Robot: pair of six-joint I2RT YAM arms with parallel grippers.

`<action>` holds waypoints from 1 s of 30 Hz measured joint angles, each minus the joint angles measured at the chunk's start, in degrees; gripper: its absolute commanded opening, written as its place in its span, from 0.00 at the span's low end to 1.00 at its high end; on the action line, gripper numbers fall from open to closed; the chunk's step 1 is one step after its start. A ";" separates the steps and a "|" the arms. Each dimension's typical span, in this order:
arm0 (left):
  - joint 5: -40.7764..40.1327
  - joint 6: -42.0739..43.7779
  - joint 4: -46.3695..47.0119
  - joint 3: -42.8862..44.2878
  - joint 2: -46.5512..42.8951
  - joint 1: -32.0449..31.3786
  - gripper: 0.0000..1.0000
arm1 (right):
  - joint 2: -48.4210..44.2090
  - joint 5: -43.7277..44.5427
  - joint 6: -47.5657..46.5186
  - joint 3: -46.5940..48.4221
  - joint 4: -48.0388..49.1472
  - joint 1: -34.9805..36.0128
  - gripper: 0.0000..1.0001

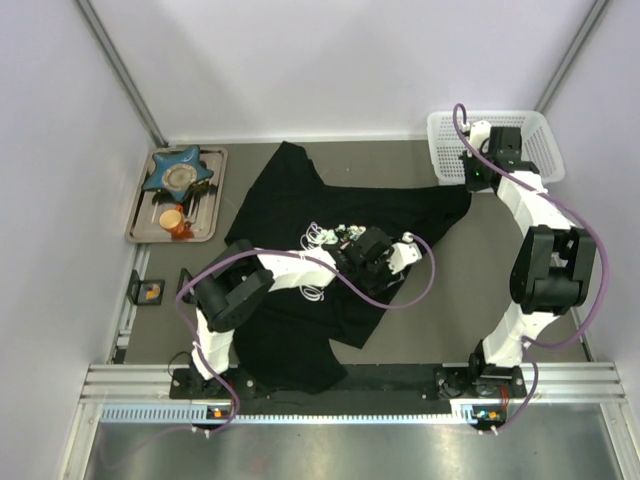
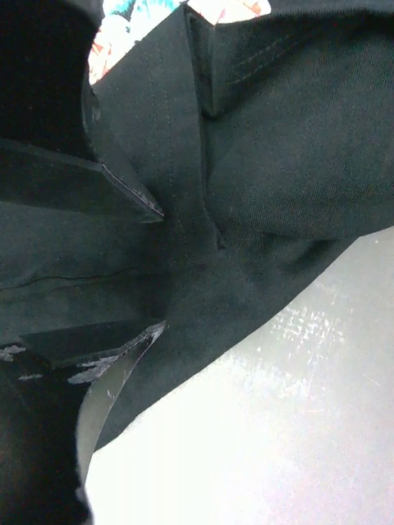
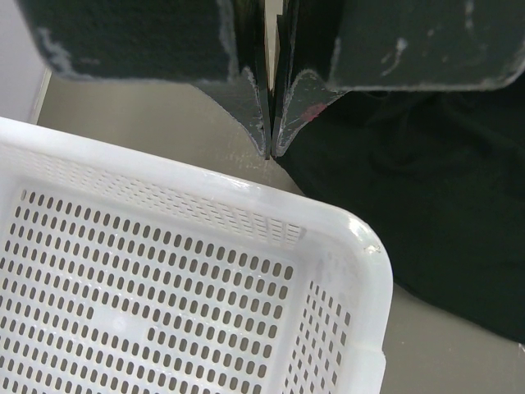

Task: Pin the brooch onto the clothing
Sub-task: Flatten out the clothes at the center of the board.

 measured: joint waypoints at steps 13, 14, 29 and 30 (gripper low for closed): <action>1.95 -0.57 1.31 0.96 2.05 2.89 0.30 | 0.00 -0.22 -0.02 0.00 -0.26 0.00 0.00; 2.32 -0.57 1.31 0.96 2.05 3.08 0.26 | 0.00 -0.22 -0.02 0.00 -0.26 0.00 0.00; 21.16 -4.52 0.46 1.18 -5.44 2.80 0.00 | 0.04 0.50 -1.14 0.00 -0.26 -0.17 0.00; 23.17 -5.22 0.61 1.44 -6.86 2.32 0.00 | 0.13 0.59 -1.33 0.00 -0.24 -0.24 0.00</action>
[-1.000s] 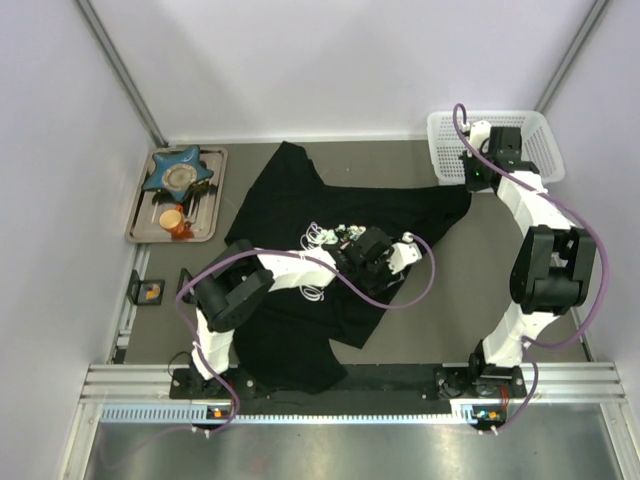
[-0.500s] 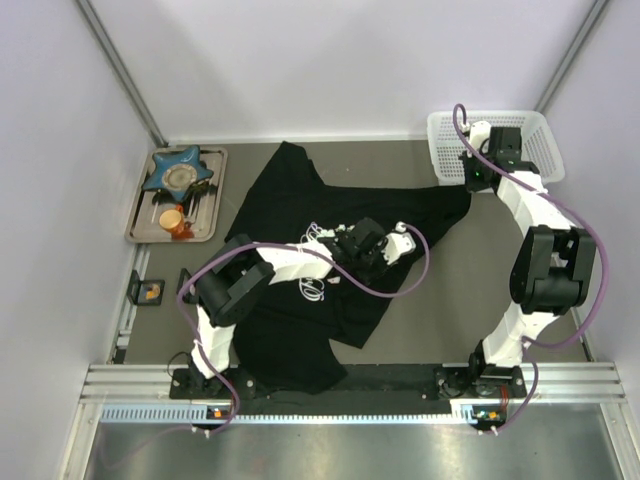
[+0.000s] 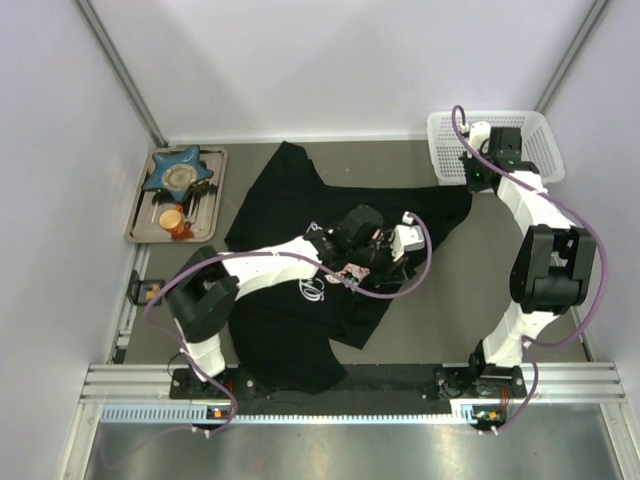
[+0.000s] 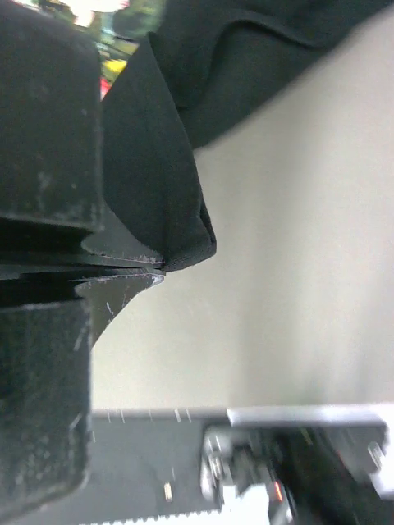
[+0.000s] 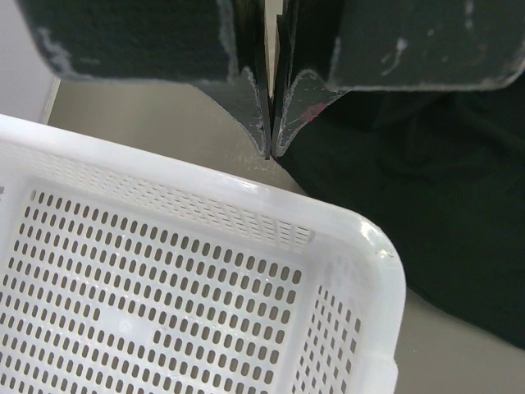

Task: Pin the brooch onto the clothing
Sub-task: Flatten out the clothes at the center of the board.

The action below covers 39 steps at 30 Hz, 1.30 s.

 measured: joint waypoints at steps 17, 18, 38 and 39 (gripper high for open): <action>18.67 -7.96 10.21 5.29 -0.15 -10.29 0.00 | 4.74 2.58 -4.35 0.04 1.88 -2.58 0.00; 18.82 -7.52 10.27 5.31 0.26 -10.86 0.00 | 4.74 2.82 -4.57 0.04 2.10 -2.58 0.00; 19.61 -5.57 14.80 7.78 6.95 -16.61 0.09 | 6.40 9.11 -7.58 0.02 6.91 -2.64 0.00; 19.61 -5.62 14.95 7.78 6.95 -16.74 0.18 | 6.49 9.27 -7.69 0.00 6.95 -2.64 0.00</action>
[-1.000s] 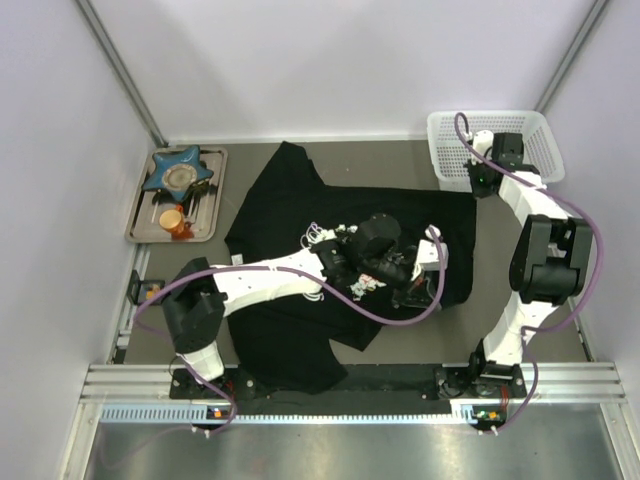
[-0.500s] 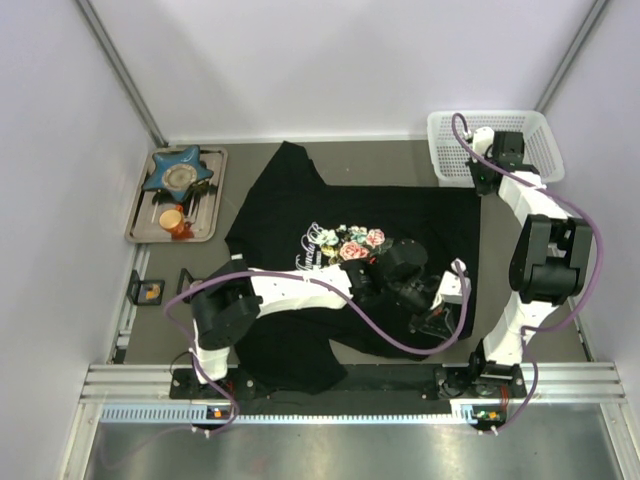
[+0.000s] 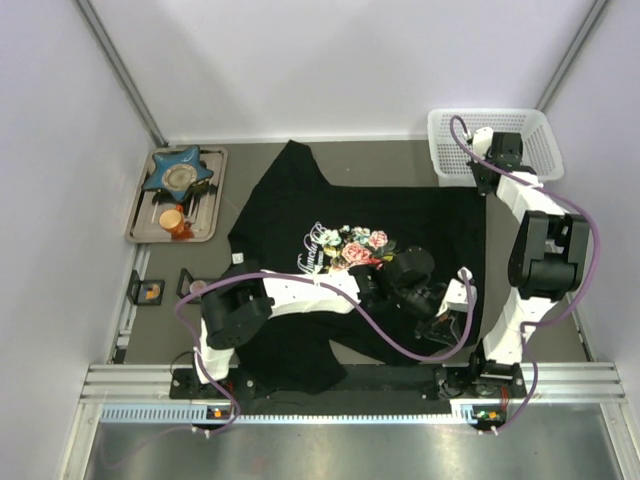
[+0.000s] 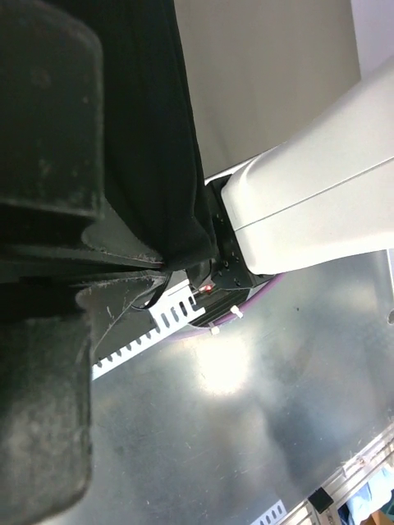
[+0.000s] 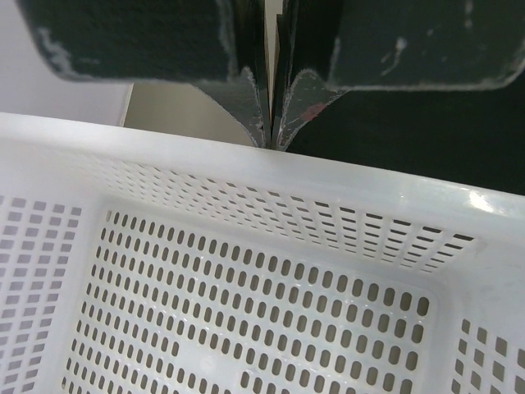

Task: Pin the brooch onto the clothing
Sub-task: Flatten out the clothes at the center of the board.

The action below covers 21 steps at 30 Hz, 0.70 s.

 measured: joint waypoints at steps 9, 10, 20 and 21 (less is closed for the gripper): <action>-1.14 -1.31 0.48 0.00 0.00 0.07 0.65 | 0.35 1.14 -0.42 -0.57 0.76 -0.15 0.47; -1.22 -1.49 0.13 0.00 -0.02 0.31 0.66 | 0.13 1.11 -0.52 -1.05 0.96 -0.22 0.49; -2.84 -7.39 -6.10 -2.16 -8.35 8.55 0.69 | -7.28 -2.43 0.04 -1.68 -7.23 -0.31 0.83; -3.39 -7.87 -6.78 -2.60 -10.08 10.58 0.69 | -8.50 -3.61 -0.24 -1.57 -9.27 -0.31 0.84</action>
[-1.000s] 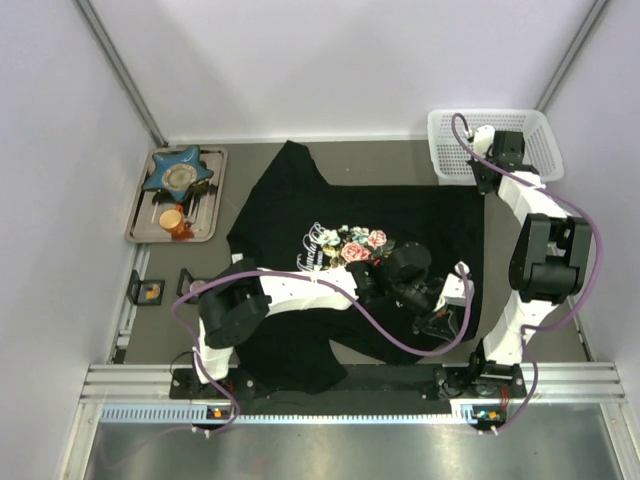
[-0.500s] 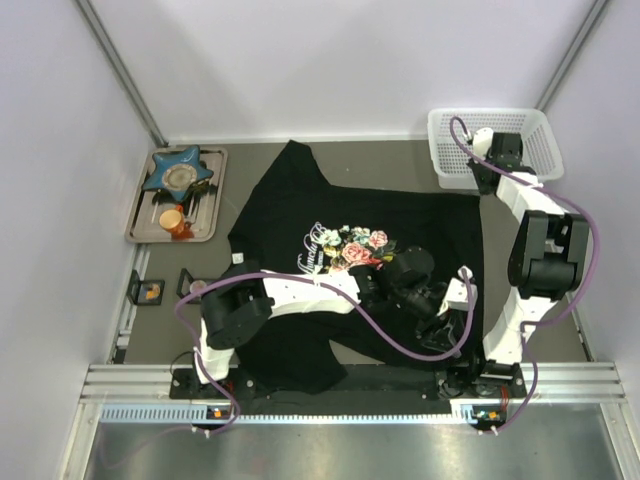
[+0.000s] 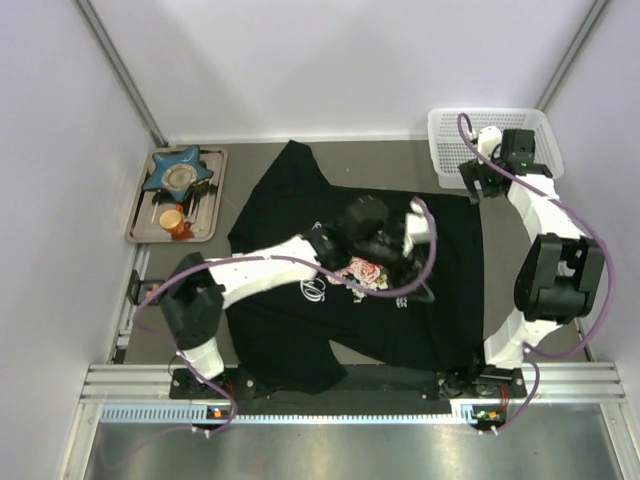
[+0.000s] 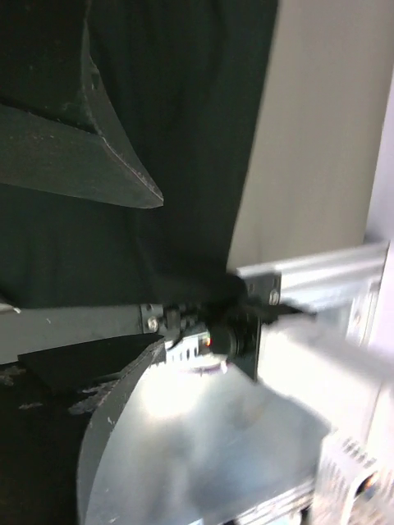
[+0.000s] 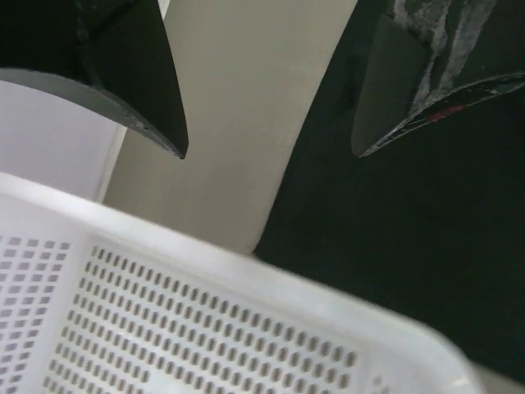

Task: Pin the brooch onto the clothing
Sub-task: Flatten out the clothes at the center of the board.

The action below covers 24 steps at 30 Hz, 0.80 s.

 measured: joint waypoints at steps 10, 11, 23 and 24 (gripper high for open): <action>-15.76 0.66 -10.54 9.64 2.67 31.78 0.76 | -4.15 -12.04 -1.55 -2.58 -14.67 0.17 0.66; -17.42 0.76 -10.58 11.10 4.59 34.40 0.75 | -3.89 -12.59 -1.53 -3.43 -15.67 0.55 0.61; -29.66 2.21 -12.39 26.21 27.74 47.25 0.72 | 10.05 -10.23 -0.83 -3.26 -15.10 1.33 0.47; -29.44 2.19 -12.76 26.12 27.91 47.58 0.72 | 11.23 -10.27 -0.59 -2.34 -15.21 1.51 0.47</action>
